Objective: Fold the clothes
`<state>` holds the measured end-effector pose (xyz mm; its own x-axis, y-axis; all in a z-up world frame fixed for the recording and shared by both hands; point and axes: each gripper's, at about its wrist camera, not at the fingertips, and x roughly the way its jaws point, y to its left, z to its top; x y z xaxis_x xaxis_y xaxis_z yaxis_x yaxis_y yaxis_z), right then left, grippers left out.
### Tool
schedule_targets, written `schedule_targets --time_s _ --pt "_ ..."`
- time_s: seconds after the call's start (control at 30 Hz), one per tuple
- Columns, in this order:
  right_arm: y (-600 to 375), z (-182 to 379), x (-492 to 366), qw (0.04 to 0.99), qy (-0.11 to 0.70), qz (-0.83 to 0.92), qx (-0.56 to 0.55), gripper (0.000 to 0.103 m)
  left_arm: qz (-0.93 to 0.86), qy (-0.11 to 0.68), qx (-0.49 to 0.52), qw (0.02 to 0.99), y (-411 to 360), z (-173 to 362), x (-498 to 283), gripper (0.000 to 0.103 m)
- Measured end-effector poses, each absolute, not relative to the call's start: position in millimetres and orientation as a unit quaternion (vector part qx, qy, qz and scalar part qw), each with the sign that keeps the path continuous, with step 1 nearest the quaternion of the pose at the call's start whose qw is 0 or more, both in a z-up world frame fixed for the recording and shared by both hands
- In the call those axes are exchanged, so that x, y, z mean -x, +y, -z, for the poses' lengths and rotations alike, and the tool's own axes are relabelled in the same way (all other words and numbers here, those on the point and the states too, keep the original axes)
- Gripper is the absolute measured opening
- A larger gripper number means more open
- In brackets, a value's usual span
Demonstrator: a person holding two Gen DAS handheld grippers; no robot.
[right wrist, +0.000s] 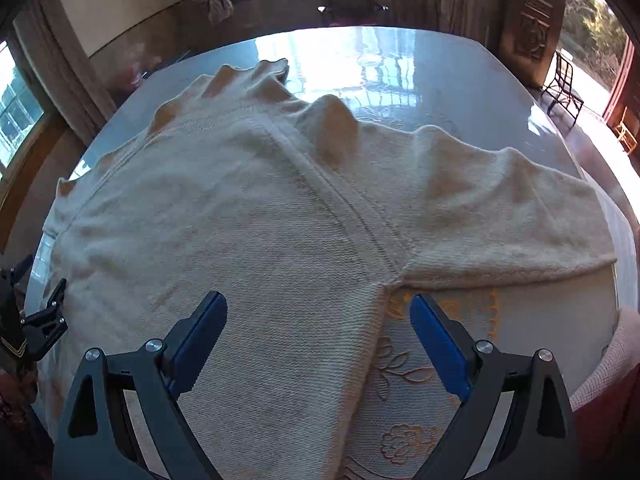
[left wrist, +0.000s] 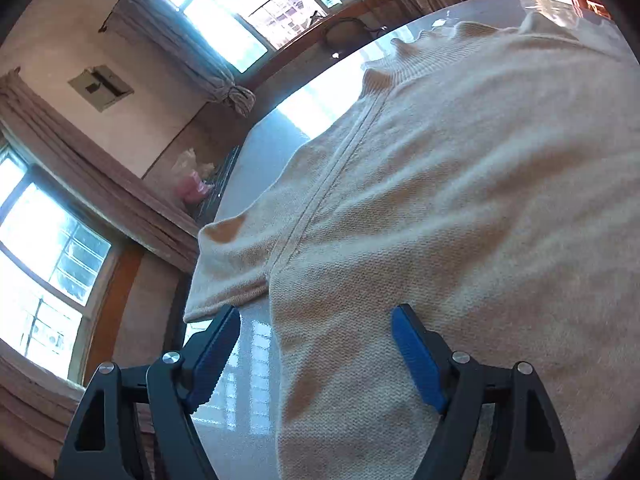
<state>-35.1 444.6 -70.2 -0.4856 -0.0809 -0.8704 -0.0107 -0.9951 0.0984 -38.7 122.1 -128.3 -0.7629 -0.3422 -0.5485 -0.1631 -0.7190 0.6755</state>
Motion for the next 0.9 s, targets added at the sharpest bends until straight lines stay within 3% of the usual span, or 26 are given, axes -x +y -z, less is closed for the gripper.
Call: schedule_targets --time_s 0.1,0.2,0.6,0.9 --pt "384.6 75.2 32.3 0.059 0.033 0.859 -0.507 0.096 0.864 -0.391 -0.315 0.044 123.9 125.8 16.8 0.08" --pt "350.0 85.3 19.5 0.075 0.071 0.853 -0.512 0.096 0.871 -0.355 -0.335 0.051 113.5 122.9 14.5 0.08" --pt "339.4 108.7 -63.8 0.026 0.018 0.84 -0.541 0.098 0.886 -0.298 -0.354 0.024 92.4 116.1 -5.9 0.08" --pt "343.5 95.2 -64.4 0.013 0.009 0.842 -0.54 0.103 0.859 -0.091 -0.503 0.009 49.8 95.8 40.5 0.08"
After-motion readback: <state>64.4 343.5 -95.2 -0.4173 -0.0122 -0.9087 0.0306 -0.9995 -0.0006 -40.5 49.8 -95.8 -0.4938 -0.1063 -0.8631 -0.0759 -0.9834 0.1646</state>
